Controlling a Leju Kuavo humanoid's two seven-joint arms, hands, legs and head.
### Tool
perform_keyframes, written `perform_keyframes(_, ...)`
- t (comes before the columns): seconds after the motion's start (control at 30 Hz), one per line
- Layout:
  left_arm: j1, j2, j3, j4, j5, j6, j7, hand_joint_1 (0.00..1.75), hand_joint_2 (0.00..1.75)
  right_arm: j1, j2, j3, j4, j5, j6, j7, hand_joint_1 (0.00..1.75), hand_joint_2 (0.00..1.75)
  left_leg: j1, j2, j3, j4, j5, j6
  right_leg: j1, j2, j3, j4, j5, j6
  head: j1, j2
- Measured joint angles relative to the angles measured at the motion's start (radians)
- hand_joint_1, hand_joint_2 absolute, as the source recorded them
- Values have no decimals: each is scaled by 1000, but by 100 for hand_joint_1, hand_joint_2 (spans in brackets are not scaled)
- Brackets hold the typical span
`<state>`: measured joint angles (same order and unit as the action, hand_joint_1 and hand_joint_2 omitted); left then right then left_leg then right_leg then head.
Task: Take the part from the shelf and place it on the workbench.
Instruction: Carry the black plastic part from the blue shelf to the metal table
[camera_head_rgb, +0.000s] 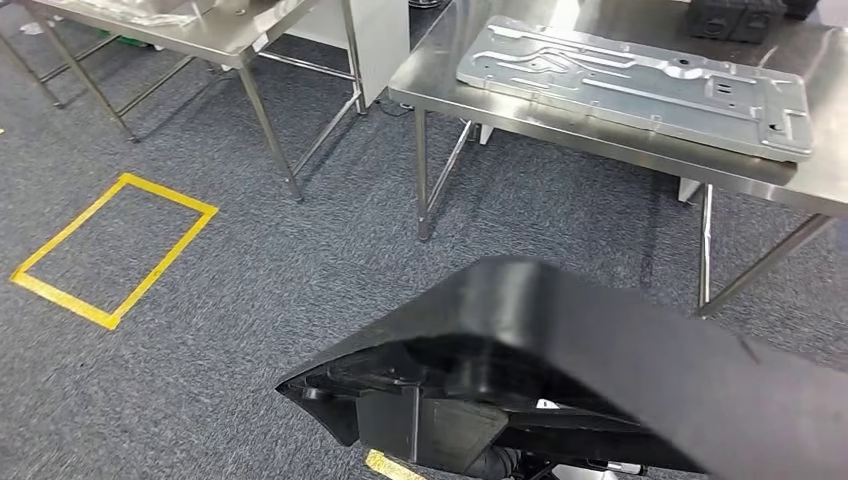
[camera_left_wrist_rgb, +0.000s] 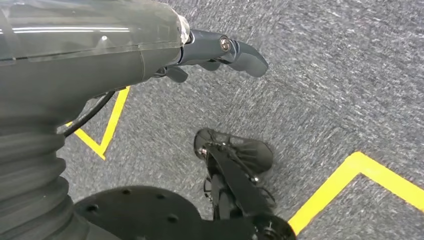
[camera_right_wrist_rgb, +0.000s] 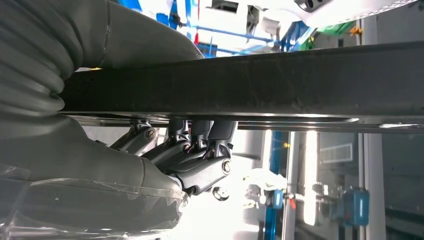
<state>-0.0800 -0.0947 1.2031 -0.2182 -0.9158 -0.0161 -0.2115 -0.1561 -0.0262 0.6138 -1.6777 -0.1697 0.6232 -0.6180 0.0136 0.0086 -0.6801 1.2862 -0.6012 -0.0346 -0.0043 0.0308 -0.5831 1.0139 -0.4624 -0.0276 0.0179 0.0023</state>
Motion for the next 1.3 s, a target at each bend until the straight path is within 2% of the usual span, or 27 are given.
perform_keyframes(0.03,1,1,0,0,0,-1,-2,0,175,1,0,0,0,-1,0,-2,175,175,0,-2,19,-47,36,2,0,10,1,3,-2,1,0,0)
perform_keyframes(0.1,1,4,1,0,1,-3,-5,0,175,1,0,0,0,-5,0,-6,175,175,0,-22,77,-184,103,9,2,27,1,13,-8,6,0,0)
perform_keyframes(0.17,-1,6,2,0,1,-3,-5,0,175,2,0,0,-1,-16,0,-8,175,175,-2,-41,108,-253,122,17,2,40,-4,18,-11,16,0,0)
perform_keyframes(0.23,-3,6,2,0,1,-3,-5,0,175,5,0,0,-3,-33,0,-10,175,175,-2,-38,111,-259,121,26,1,49,-8,17,-9,27,0,0)
perform_keyframes(0.3,-3,6,2,0,2,-3,-6,0,175,8,0,-4,-5,-50,-1,-11,175,175,2,-25,116,-270,128,39,2,31,-13,31,-21,37,2,0)
perform_keyframes(0.37,-2,7,3,0,3,-3,-8,0,175,10,0,-9,-6,-63,-2,-12,175,175,6,-10,120,-280,132,50,0,-5,-51,113,-70,45,6,0)
perform_keyframes(0.43,0,7,4,0,3,-3,-10,0,175,13,0,-12,-7,-67,-7,-8,175,175,5,4,120,-281,131,53,-5,-21,-116,240,-125,52,8,0)
perform_keyframes(0.47,0,7,6,0,3,-3,-11,0,175,15,0,-13,-6,-65,-12,-5,175,175,5,12,121,-281,130,52,-8,-23,-138,281,-134,55,8,0)
perform_keyframes(0.5,1,7,6,0,3,-3,-11,0,175,16,0,-13,-6,-60,-18,-2,175,175,5,19,122,-281,128,51,-11,-25,-143,285,-122,57,8,0)
perform_keyframes(0.53,1,7,7,0,3,-3,-12,0,175,17,0,-13,-6,-53,-25,1,175,175,6,26,124,-281,126,49,-13,-30,-126,249,-93,58,8,0)
perform_keyframes(0.6,1,7,8,0,3,-3,-12,0,175,18,0,-13,-6,-39,-35,3,175,175,4,36,131,-279,120,41,-13,-57,-57,112,-26,57,8,0)
perform_keyframes(0.63,0,6,8,0,3,-3,-12,0,175,18,0,-13,-7,-35,-37,3,175,175,2,40,134,-278,116,36,-11,-69,-30,56,-7,53,8,0)
perform_keyframes(0.67,0,6,8,0,3,-3,-12,0,175,18,1,-13,-7,-33,-38,3,175,175,0,44,136,-277,113,30,-7,-77,-15,24,0,49,7,0)
perform_keyframes(0.7,0,6,8,0,2,-3,-12,0,175,19,1,-13,-7,-30,-38,2,175,175,-2,49,137,-277,111,24,-3,-78,-12,13,-2,45,7,0)
perform_keyframes(0.77,0,7,8,0,2,-4,-12,0,175,20,2,-13,-8,-26,-39,0,175,175,0,60,140,-277,106,12,-3,-61,-14,11,0,33,6,0)
perform_keyframes(0.83,-2,8,8,0,2,-7,-12,0,175,21,4,-13,-11,-23,-39,-2,175,175,4,44,129,-244,79,3,-6,-47,-10,5,2,20,5,0)
perform_keyframes(0.87,-3,8,8,0,1,-11,-12,0,175,22,5,-13,-13,-24,-38,-4,175,175,6,29,108,-198,51,0,-8,-41,-9,4,3,15,3,0)
perform_keyframes(0.93,-3,9,8,0,-1,-16,-12,0,175,24,9,-13,-15,-26,-38,-8,175,175,6,6,42,-61,-10,-2,-5,-28,-9,5,2,9,0,0)
perform_keyframes(0.97,-2,9,8,0,-2,-18,-12,0,175,26,10,-13,-16,-27,-38,-10,175,175,6,3,14,-8,-23,-1,-3,-19,-9,6,1,7,-1,0)
perform_keyframes(1.0,-1,9,8,0,-3,-18,-12,0,175,29,10,-13,-17,-29,-38,-12,175,175,6,1,-1,14,-18,1,-1,-10,-8,8,0,5,-1,0)
perform_keyframes(1.03,0,10,8,0,-4,-19,-12,0,175,31,10,-13,-19,-30,-37,-14,175,175,6,0,2,-5,7,3,0,0,-8,11,-1,5,-1,0)
perform_keyframes(1.1,-1,13,8,0,-6,-19,-12,0,175,33,11,-13,-27,-29,-30,-16,175,175,6,-15,50,-127,80,13,1,19,-6,15,-4,7,-1,0)
perform_keyframes(1.13,-2,15,8,0,-7,-19,-12,0,175,33,11,-13,-31,-24,-25,-18,175,175,5,-26,75,-189,106,18,3,27,-7,18,-5,10,-1,0)
perform_keyframes(1.17,-3,16,8,0,-8,-20,-12,0,175,34,11,-13,-35,-18,-20,-19,175,175,3,-36,93,-231,121,21,2,34,-9,20,-6,14,-1,0)
perform_keyframes(1.2,-5,17,8,0,-9,-20,-13,0,175,36,11,-13,-37,-10,-14,-22,175,175,1,-42,100,-250,123,24,2,40,-11,20,-5,20,-1,0)
perform_keyframes(1.27,-8,16,8,0,-9,-24,-19,0,175,39,11,-13,-39,2,-5,-29,175,175,0,-35,103,-256,126,30,0,49,-13,18,-3,32,-1,0)
perform_keyframes(1.3,-9,16,8,0,-9,-27,-23,0,175,41,11,-13,-40,6,-1,-32,175,175,2,-29,105,-261,130,36,1,42,-14,21,-7,38,-1,0)
